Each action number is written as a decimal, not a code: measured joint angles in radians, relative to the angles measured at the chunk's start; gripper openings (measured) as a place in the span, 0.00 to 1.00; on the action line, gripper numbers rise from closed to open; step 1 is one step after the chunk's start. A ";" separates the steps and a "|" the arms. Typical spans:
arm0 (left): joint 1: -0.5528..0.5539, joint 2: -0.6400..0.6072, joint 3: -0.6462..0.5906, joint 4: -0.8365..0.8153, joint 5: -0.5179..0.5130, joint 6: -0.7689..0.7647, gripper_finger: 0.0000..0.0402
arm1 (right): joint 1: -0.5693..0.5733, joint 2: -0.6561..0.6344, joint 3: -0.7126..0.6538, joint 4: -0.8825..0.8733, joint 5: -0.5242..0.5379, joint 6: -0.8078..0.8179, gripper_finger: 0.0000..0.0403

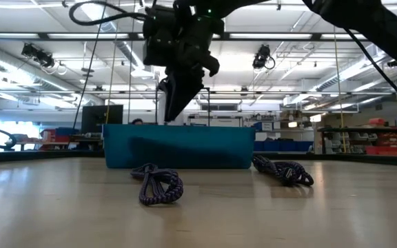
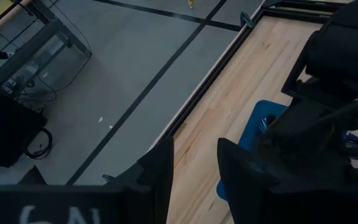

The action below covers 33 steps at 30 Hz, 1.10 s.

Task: Pick and place USB-C Cables
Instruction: Adjust the charger cables in the blue bin

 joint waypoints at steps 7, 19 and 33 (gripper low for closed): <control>0.000 0.000 0.000 0.000 0.000 0.000 0.32 | -0.059 -0.002 0.047 -0.094 0.006 -0.017 0.27; 0.000 0.000 0.000 0.000 0.000 -0.004 0.32 | -0.126 -0.002 -0.032 -0.068 0.070 0.052 0.39; 0.000 0.000 0.000 0.000 0.000 -0.007 0.32 | -0.127 -0.001 -0.219 0.042 0.016 0.024 0.54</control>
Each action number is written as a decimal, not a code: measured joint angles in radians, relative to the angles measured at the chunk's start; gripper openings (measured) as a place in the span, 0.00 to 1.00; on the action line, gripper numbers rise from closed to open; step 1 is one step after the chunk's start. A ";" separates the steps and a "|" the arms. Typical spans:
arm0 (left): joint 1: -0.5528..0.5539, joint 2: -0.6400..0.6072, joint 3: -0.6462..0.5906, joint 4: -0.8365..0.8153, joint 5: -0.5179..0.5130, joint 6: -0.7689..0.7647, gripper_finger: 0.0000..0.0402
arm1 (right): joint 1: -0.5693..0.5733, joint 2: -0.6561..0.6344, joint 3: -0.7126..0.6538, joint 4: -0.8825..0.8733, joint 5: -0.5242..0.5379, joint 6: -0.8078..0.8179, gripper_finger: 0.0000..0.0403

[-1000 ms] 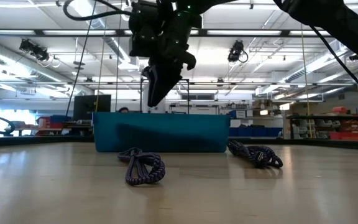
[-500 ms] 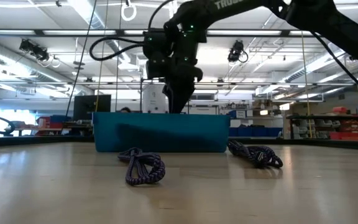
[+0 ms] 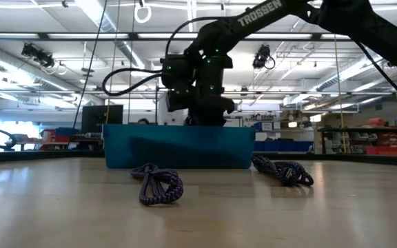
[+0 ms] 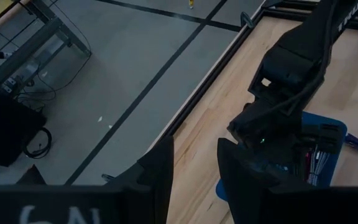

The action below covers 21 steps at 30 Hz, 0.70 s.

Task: Pick and place USB-C Cables
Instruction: Adjust the charger cables in the blue bin

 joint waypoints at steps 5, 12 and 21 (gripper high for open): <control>0.000 0.000 0.000 0.000 0.000 0.000 0.32 | -0.001 -0.003 -0.030 0.054 0.000 -0.019 0.54; 0.000 0.000 0.000 0.000 0.000 0.000 0.32 | 0.000 -0.003 -0.032 0.072 0.016 -0.059 0.53; 0.000 0.000 0.000 0.000 0.000 -0.002 0.32 | 0.001 -0.002 -0.003 0.014 0.028 -0.053 0.53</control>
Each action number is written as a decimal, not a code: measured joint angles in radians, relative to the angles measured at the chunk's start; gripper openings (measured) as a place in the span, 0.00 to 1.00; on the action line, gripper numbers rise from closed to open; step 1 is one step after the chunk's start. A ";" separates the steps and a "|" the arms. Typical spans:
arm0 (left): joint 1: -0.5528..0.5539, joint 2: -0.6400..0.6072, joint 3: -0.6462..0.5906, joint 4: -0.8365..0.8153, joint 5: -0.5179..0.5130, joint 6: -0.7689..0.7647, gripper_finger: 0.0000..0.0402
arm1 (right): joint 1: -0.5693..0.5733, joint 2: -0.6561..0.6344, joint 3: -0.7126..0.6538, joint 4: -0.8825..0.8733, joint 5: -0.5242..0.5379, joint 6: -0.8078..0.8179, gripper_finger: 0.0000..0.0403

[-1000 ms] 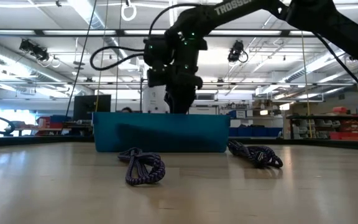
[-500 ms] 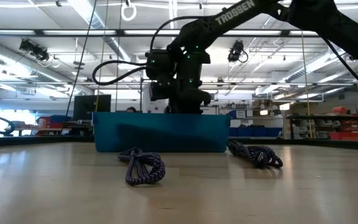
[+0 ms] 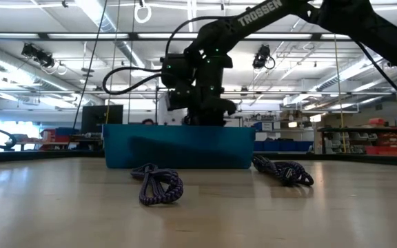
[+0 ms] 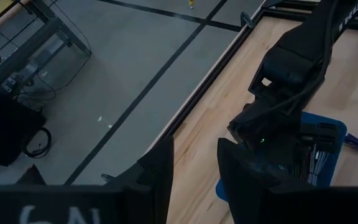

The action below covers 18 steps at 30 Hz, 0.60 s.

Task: Pick and place USB-C Cables
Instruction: Adjust the charger cables in the blue bin

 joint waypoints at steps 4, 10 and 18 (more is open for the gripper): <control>0.000 0.000 0.000 0.000 0.000 -0.018 0.32 | 0.000 0.001 0.074 0.002 0.001 0.005 0.53; 0.001 0.000 0.000 0.000 0.000 -0.017 0.32 | -0.009 0.001 0.113 0.021 -0.037 0.025 0.53; 0.001 0.000 0.000 0.000 0.000 -0.016 0.32 | -0.020 0.002 0.036 0.022 -0.073 0.053 0.53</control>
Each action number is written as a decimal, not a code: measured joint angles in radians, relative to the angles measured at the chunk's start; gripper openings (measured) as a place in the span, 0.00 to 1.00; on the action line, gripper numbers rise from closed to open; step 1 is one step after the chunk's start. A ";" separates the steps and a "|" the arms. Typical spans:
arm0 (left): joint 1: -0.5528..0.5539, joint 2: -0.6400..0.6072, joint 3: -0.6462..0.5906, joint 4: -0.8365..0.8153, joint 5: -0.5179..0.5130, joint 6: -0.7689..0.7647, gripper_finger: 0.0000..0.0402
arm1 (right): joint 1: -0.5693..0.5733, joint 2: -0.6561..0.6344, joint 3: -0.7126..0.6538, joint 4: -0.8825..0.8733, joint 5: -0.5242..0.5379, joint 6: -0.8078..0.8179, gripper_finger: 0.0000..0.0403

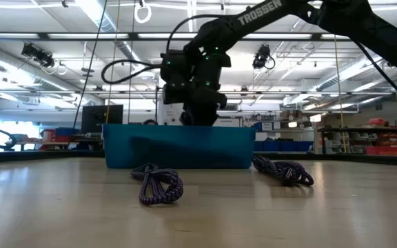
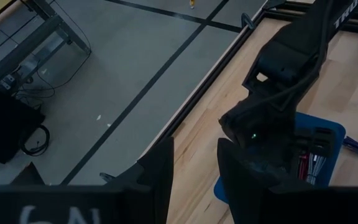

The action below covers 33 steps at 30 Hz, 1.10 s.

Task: Pick and place USB-C Cables
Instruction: Adjust the charger cables in the blue bin

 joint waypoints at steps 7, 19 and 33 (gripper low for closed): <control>0.000 0.000 0.000 0.000 0.000 0.000 0.32 | -0.012 0.000 -0.056 0.013 -0.001 -0.001 0.53; 0.000 0.000 0.000 0.000 0.000 0.000 0.32 | -0.032 0.000 -0.070 0.073 0.003 -0.006 0.44; 0.000 0.000 0.000 0.000 0.000 0.000 0.32 | -0.031 0.000 -0.070 0.061 -0.027 0.000 0.02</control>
